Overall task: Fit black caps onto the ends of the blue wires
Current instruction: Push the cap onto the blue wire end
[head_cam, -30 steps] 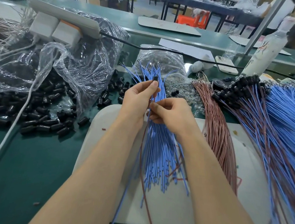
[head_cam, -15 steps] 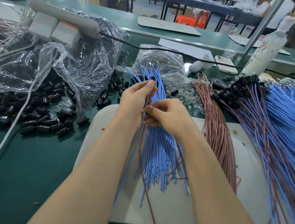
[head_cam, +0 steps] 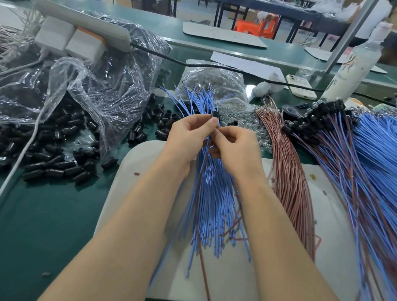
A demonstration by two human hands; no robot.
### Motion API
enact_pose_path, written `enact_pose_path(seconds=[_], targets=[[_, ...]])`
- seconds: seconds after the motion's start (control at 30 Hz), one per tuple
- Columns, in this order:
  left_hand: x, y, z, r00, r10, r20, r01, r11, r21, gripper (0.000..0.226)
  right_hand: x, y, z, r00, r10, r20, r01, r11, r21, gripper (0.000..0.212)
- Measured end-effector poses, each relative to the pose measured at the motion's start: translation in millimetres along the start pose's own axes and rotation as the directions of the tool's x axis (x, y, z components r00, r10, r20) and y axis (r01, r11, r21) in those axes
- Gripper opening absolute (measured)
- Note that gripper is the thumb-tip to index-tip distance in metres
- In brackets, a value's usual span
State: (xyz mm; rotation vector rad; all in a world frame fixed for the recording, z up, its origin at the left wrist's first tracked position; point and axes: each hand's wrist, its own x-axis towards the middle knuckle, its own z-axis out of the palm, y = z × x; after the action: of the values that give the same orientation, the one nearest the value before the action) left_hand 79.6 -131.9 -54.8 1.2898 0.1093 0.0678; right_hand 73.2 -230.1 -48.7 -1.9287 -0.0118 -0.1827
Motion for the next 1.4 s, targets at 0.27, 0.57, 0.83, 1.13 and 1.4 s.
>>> enact_pose_path(seconds=[0.27,0.57,0.83,1.13,1.4], targets=[[-0.3,2.6,-0.2,0.999,-0.012,-0.039,0.008,0.995,-0.104,0.005,0.0,1.7,2.9,0.998,0.004,0.068,-0.006,1.0,0.021,0.02],[1.9,9.6,-4.6,0.989,-0.068,-0.134,0.038,0.976,-0.215,0.01,-9.6,-6.1,9.8,0.977,-0.04,0.211,0.046,0.999,-0.02,0.021],[0.8,7.2,-5.6,0.938,0.324,-0.123,-0.288,0.927,0.241,0.018,10.7,-1.1,-58.7,0.974,-0.027,-0.225,-0.014,0.984,-0.178,0.022],[0.3,1.4,-0.4,0.927,0.374,0.024,-0.363,0.881,0.305,0.027,20.7,13.1,-51.6,0.985,0.169,-0.042,-0.164,0.816,-0.555,0.015],[-1.1,3.2,-0.8,0.933,0.358,0.02,-0.348,0.891,0.291,0.023,19.3,17.2,-45.2,0.995,0.029,-0.098,-0.074,0.864,-0.499,0.005]])
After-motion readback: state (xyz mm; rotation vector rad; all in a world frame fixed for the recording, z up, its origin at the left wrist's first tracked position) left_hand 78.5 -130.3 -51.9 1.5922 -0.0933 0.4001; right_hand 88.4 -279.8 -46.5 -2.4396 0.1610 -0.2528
